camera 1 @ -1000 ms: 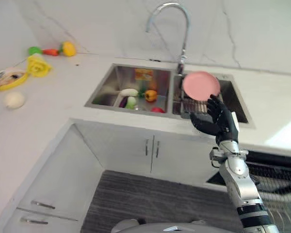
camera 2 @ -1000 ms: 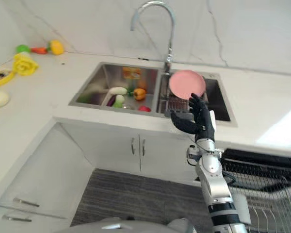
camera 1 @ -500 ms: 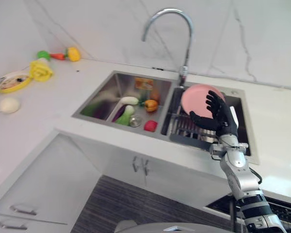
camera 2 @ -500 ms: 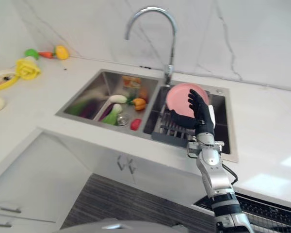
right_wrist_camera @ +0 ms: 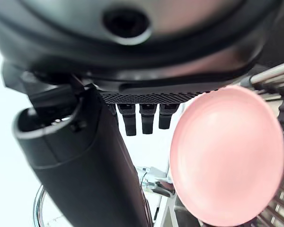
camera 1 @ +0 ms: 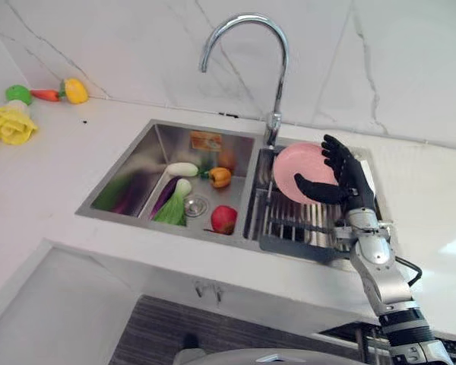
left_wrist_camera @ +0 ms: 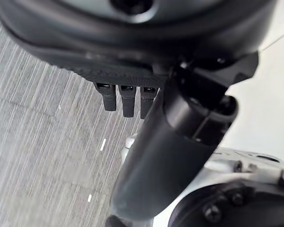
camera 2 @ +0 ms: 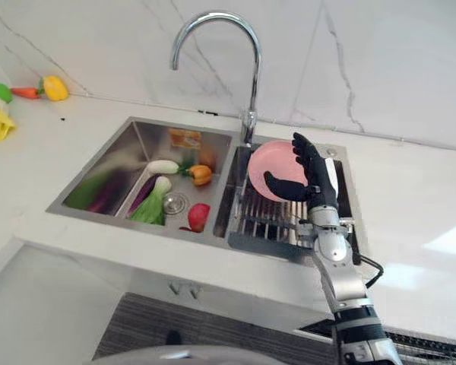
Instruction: Place the dishes in the dishwasher.
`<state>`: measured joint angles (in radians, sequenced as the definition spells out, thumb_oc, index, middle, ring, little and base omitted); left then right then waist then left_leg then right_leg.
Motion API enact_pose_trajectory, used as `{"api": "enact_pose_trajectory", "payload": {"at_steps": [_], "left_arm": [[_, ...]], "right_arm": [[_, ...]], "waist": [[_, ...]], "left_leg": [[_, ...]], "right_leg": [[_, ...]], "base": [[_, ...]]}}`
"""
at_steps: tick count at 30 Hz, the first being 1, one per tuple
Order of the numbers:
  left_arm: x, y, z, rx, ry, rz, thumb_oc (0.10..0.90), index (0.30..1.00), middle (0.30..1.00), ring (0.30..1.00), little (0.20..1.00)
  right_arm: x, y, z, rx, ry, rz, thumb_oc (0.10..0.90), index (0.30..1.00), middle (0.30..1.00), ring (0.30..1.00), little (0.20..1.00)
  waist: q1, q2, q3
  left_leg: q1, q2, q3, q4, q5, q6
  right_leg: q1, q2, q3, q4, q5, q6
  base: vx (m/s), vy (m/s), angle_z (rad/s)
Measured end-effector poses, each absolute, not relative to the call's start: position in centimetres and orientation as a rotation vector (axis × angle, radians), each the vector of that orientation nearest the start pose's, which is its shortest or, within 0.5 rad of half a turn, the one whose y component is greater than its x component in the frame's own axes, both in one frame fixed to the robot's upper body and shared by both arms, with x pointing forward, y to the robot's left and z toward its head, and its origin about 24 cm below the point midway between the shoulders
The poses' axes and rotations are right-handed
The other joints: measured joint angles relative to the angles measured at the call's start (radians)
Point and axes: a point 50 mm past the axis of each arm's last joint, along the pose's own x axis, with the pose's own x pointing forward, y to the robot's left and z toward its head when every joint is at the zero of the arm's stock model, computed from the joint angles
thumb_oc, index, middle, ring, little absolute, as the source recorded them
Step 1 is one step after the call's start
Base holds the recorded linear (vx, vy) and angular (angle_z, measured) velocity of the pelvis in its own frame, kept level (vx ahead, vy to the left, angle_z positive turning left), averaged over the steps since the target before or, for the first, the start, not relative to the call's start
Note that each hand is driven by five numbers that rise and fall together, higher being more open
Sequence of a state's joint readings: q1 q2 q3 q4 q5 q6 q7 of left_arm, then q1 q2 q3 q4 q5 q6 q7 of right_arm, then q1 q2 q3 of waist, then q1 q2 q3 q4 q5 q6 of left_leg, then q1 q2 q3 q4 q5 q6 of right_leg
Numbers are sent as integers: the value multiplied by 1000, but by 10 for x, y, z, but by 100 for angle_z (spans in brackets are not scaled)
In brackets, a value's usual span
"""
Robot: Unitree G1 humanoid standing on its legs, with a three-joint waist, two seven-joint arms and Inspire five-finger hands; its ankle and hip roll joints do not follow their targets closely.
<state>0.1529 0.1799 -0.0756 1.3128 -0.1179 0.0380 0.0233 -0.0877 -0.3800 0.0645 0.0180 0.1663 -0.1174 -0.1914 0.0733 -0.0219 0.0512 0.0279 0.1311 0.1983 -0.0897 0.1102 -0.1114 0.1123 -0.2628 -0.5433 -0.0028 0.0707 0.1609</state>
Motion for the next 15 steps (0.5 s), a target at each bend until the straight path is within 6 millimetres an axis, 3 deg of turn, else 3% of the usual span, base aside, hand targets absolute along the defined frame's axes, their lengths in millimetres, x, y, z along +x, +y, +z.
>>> {"api": "enact_pose_trajectory", "payload": {"at_steps": [3,7,15], "left_arm": [[4,221,-175,140,1490,149,800,900,900,900,900],[7,223,-174,170,1484,116,800,900,900,900,900],[2,226,-174,192,1505,86,800,900,900,900,900]], "right_arm": [[270,-206,81,-250,-172,-99,800,900,900,900,900],[270,-208,84,-379,-184,-96,800,900,900,900,900],[274,-220,103,-699,-232,-55,800,900,900,900,900]], "waist": [[15,0,1],[17,-6,3],[-26,-10,2]], "left_leg": [[17,-32,14,0,-16,24],[31,-51,33,-1,-31,32],[63,-51,86,-6,-41,33]], "right_leg": [[-3,-40,-2,29,10,6],[-6,-59,2,31,12,10],[-7,-61,27,11,19,29]], "base": [[18,117,-5],[35,89,-13],[40,1,-22]]}}
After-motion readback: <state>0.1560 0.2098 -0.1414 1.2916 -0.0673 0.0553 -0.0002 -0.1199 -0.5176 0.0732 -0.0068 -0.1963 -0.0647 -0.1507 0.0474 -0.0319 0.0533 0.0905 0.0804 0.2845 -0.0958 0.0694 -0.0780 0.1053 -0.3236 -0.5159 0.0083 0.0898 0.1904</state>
